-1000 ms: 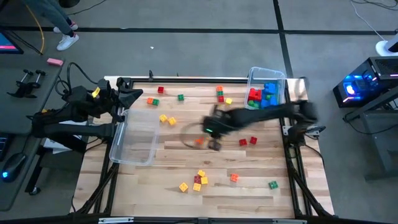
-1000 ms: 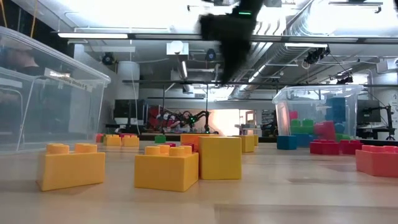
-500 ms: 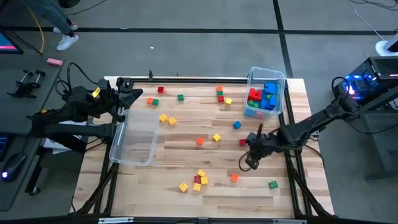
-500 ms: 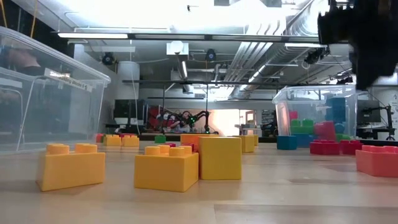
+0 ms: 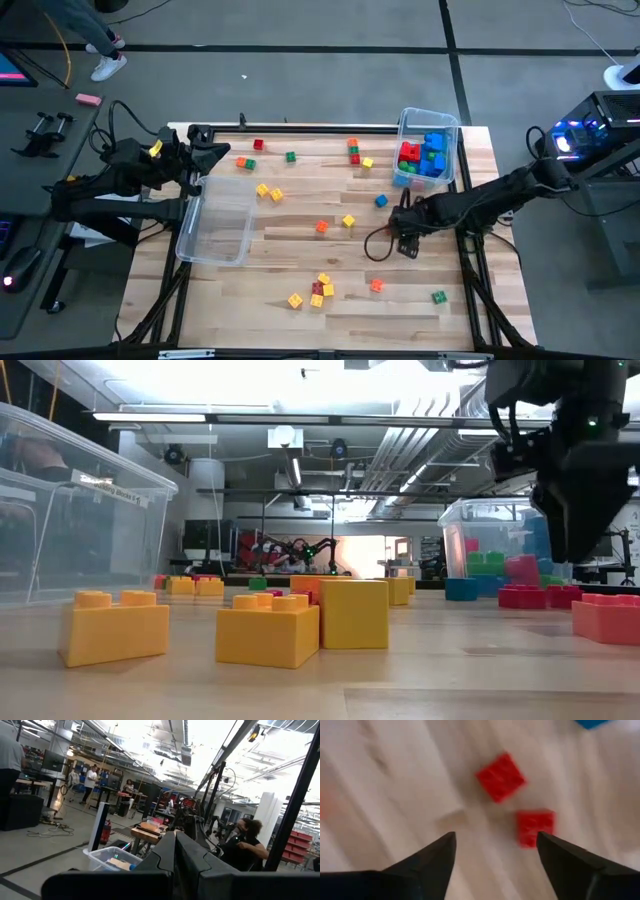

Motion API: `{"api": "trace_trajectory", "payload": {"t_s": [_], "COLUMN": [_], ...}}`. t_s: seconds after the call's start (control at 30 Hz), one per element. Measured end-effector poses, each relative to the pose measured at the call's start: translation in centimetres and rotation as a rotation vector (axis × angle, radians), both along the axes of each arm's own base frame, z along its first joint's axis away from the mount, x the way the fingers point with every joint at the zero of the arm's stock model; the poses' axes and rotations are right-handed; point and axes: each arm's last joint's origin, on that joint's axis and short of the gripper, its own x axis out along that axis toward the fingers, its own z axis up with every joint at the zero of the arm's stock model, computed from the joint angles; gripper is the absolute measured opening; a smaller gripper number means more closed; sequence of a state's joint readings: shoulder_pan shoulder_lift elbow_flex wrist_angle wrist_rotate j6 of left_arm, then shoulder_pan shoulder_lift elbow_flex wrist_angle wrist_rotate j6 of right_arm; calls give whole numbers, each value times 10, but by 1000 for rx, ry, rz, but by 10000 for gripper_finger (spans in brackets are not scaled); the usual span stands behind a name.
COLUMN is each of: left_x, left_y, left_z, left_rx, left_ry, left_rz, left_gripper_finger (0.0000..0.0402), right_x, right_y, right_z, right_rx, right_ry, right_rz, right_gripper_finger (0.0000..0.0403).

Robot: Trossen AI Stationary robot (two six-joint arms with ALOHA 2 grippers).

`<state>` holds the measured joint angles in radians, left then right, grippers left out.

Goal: Sort blocks by size
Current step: Put the small red game piece into the left transparent bin

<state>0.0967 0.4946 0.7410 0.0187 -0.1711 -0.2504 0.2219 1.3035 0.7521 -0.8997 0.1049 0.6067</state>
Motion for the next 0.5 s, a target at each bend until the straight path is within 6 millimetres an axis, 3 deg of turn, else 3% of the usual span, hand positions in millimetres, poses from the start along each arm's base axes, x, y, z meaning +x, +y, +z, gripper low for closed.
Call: {"api": "trace_trajectory", "payload": {"t_s": [0.2, 0.5], "left_x": [1, 4], "left_y": [0, 0], "left_z": [-1, -4], "left_rx": [-1, -12], "left_ry": [7, 44], "left_rz": [0, -2], "left_gripper_finger": [0, 0], "right_x": [-3, -9], "right_y": [-4, -17], "right_z": [-4, -25], "right_rx": [-125, -118], "right_ry": [45, 49], "right_rz": [57, 15], "right_gripper_finger": [296, 296]}}
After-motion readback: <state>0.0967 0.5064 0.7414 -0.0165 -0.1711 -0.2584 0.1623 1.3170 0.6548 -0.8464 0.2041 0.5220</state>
